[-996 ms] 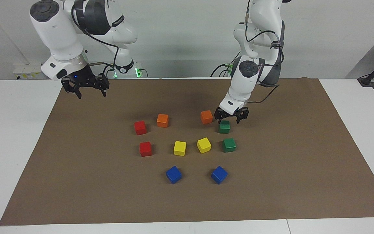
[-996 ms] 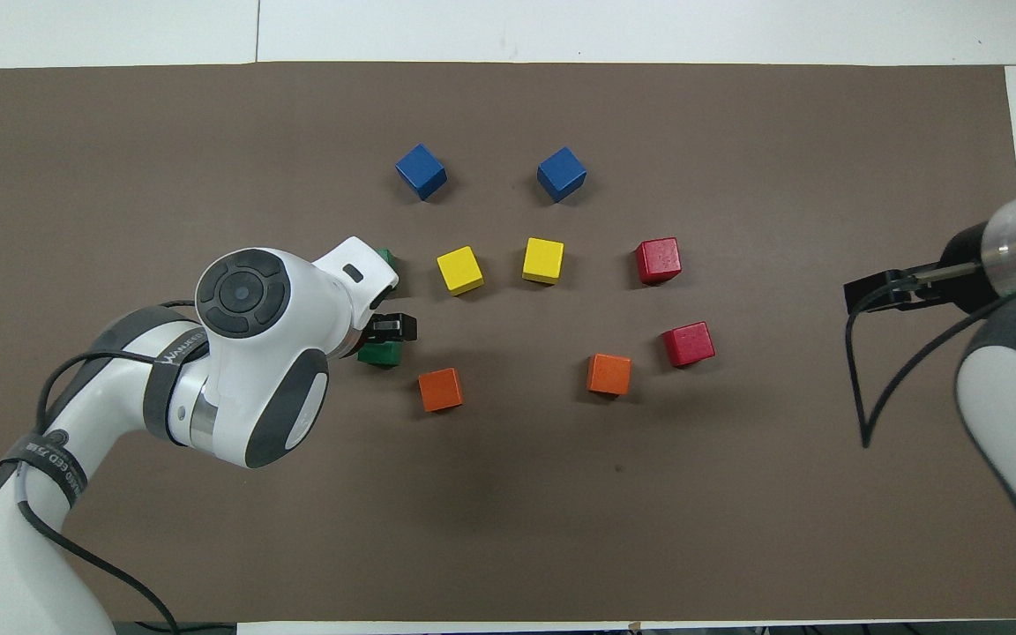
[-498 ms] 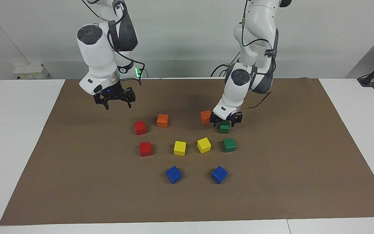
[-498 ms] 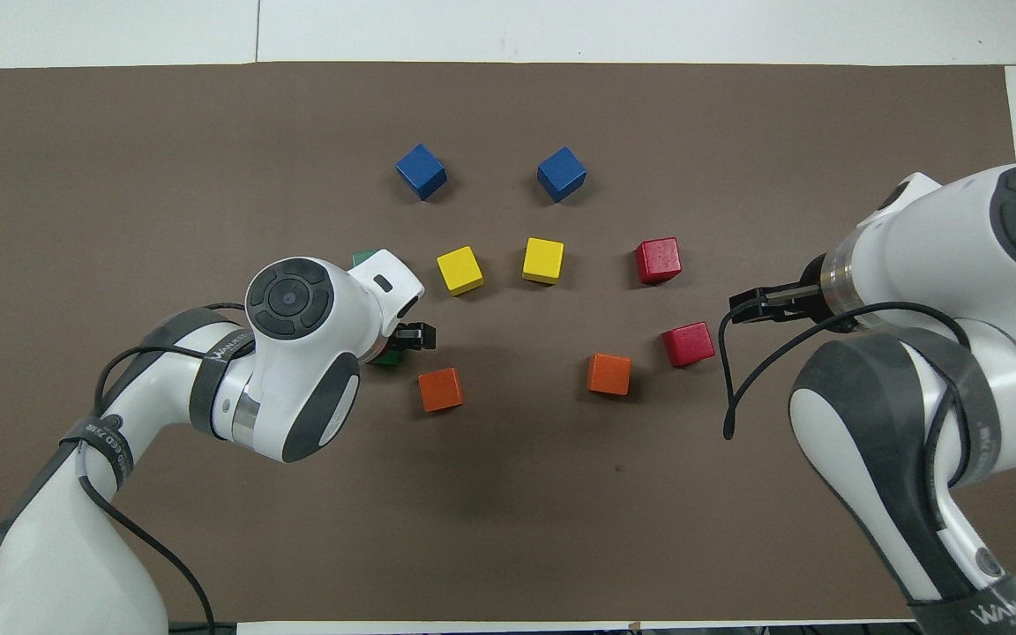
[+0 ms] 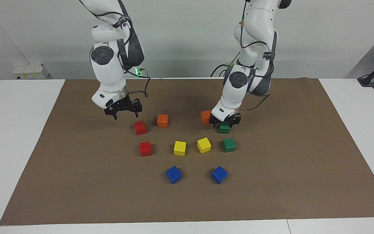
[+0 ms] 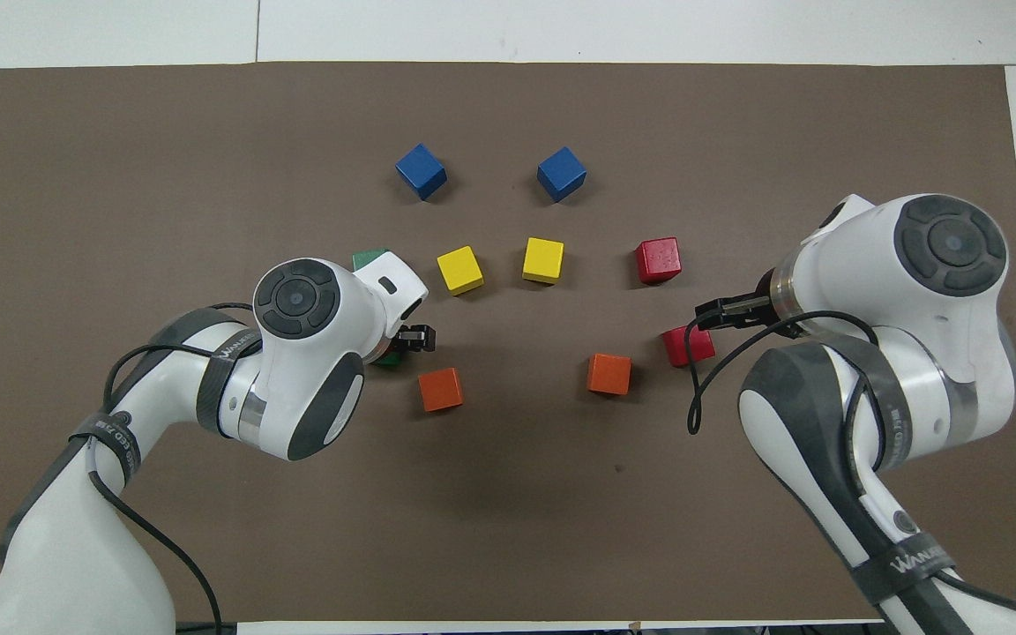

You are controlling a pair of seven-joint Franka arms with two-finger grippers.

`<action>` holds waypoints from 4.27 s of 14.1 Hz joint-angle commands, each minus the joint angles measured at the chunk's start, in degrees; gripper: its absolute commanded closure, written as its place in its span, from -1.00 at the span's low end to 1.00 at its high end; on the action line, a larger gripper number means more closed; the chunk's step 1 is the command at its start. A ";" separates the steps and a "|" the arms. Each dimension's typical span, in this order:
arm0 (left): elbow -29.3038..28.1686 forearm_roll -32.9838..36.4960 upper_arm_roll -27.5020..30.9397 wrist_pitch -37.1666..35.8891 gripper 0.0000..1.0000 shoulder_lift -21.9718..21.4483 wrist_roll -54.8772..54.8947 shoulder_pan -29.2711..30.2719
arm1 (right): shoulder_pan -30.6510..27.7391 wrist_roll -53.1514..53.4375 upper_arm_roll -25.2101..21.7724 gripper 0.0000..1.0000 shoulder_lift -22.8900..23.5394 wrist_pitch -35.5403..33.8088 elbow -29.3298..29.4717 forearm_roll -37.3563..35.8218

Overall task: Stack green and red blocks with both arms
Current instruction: 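Grasp the nearer red cube with the right gripper while the left gripper lifts, then carry the green cube outward with the left gripper while the right carries red, then lower and release both cubes on the table, then open both grippers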

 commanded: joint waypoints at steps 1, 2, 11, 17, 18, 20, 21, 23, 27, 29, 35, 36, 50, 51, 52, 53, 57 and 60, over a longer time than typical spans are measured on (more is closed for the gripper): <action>-0.49 -0.69 0.86 1.33 -0.60 0.68 0.90 -0.90 | 1.14 0.31 0.04 -1.00 1.10 2.13 -0.86 0.44; -0.58 -0.69 0.86 1.68 -0.58 0.77 0.90 -0.90 | 1.23 0.22 0.04 -1.00 1.54 2.22 -1.04 0.36; 0.82 -0.78 0.95 -0.94 1.00 -0.02 1.07 0.76 | 2.37 -0.22 0.04 -1.00 4.80 13.03 -6.13 0.36; 13.04 -3.68 0.86 -25.62 1.00 -8.35 7.38 12.87 | 2.46 -0.40 0.04 -1.00 5.24 17.42 -10.00 0.36; 12.79 -3.68 0.95 -27.48 1.00 -10.81 9.84 15.07 | 2.54 -0.31 0.04 -1.00 5.15 18.56 -10.87 0.36; 12.08 -3.68 1.21 -30.12 1.00 -14.25 15.63 19.64 | 3.42 -0.22 0.04 -1.00 5.06 18.92 -11.49 0.36; 11.99 -3.59 1.30 -31.61 1.00 -14.87 19.14 21.75 | 3.51 -0.14 0.04 -1.00 4.89 19.10 -12.02 0.36; 9.55 -3.42 1.47 -31.20 1.00 -16.01 26.70 26.14 | 3.69 -0.22 0.04 -1.00 4.53 19.10 -13.07 0.36; -2.31 -2.80 1.56 -19.88 1.00 -19.01 36.74 32.75 | 3.60 -1.36 -0.05 -0.53 4.01 18.92 -14.40 0.36; -6.62 -2.80 1.56 -13.99 1.00 -18.66 38.15 33.72 | 2.82 -2.77 -0.05 0.59 3.92 18.14 -14.14 0.36; -12.35 0.63 1.56 -3.25 1.00 -16.99 40.27 35.74 | -2.54 -4.52 -0.23 1.00 5.15 5.76 -1.77 0.27; -12.44 0.72 1.56 -2.72 1.00 -16.81 40.27 36.10 | -5.42 -7.14 -0.31 1.00 5.67 6.17 -0.61 0.01; -18.59 0.72 1.47 5.02 1.00 -13.38 31.30 37.07 | -16.26 -15.34 -0.14 1.00 12.35 15.14 -1.39 -0.26; -18.59 0.72 1.47 5.20 0.77 -13.38 31.57 36.98 | -16.26 -15.34 -0.22 1.00 12.79 15.40 -1.48 -0.26; -18.59 0.80 1.47 5.29 -0.11 -13.38 31.66 36.98 | -16.26 -15.34 -0.23 1.00 13.40 15.49 -1.39 -0.26; -18.51 1.41 1.56 5.29 -0.99 -13.38 31.74 36.98 | -16.26 -15.43 -0.23 1.00 13.67 15.58 -1.39 -0.35; -14.92 2.65 1.47 3.19 -1.00 -12.07 33.76 36.63 | -16.26 -15.25 -0.23 1.00 14.46 16.71 -1.65 -0.26; -2.91 2.74 1.30 -9.78 -1.00 -10.05 33.85 35.67 | -16.26 -15.07 -0.23 -1.00 14.38 16.12 -1.48 -0.26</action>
